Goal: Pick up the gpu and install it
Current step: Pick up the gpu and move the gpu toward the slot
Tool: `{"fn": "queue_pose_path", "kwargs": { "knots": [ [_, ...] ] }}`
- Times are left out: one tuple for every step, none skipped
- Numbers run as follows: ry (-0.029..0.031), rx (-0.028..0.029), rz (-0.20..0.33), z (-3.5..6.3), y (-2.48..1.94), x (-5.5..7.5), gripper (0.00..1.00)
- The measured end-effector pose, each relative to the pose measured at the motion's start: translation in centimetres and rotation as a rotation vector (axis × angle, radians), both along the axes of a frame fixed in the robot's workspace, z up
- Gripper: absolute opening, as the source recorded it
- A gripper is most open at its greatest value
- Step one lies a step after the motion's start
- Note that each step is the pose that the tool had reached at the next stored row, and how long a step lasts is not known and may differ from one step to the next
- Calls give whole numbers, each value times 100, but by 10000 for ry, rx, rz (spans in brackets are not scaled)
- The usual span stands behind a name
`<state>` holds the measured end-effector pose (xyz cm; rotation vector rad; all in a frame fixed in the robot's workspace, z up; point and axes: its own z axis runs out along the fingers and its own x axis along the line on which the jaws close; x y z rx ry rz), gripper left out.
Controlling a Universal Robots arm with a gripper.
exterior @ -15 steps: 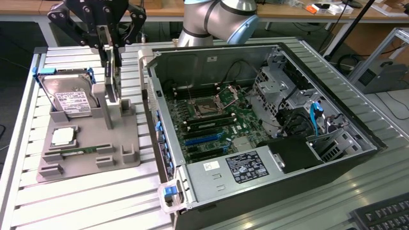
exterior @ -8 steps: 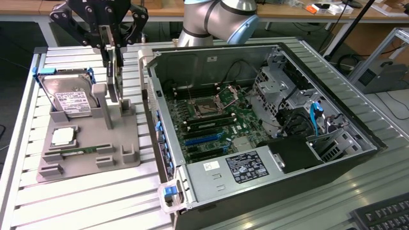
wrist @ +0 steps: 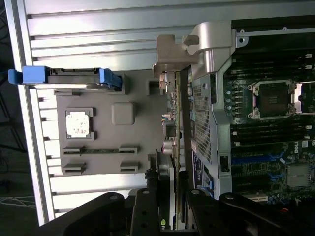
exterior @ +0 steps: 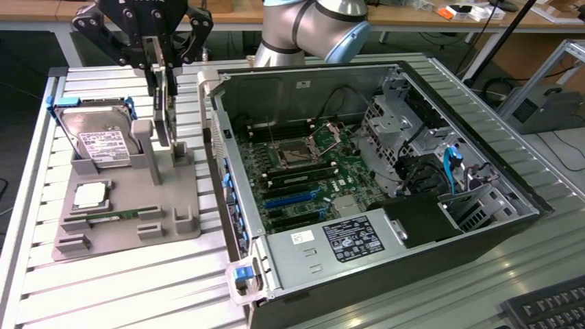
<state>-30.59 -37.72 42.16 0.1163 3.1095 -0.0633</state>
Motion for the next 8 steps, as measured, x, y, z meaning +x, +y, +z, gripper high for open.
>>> {"fn": "queue_pose_path", "kwargs": {
  "knots": [
    [0,1,1,0,0,1,27],
    [1,0,1,0,0,2,27],
    [0,0,1,0,0,3,27],
    [0,0,0,0,0,3,27],
    [0,0,0,0,0,4,27],
    [0,0,1,0,0,5,27],
    [0,0,0,0,0,6,27],
    [0,0,0,0,0,7,27]
  ]
}}
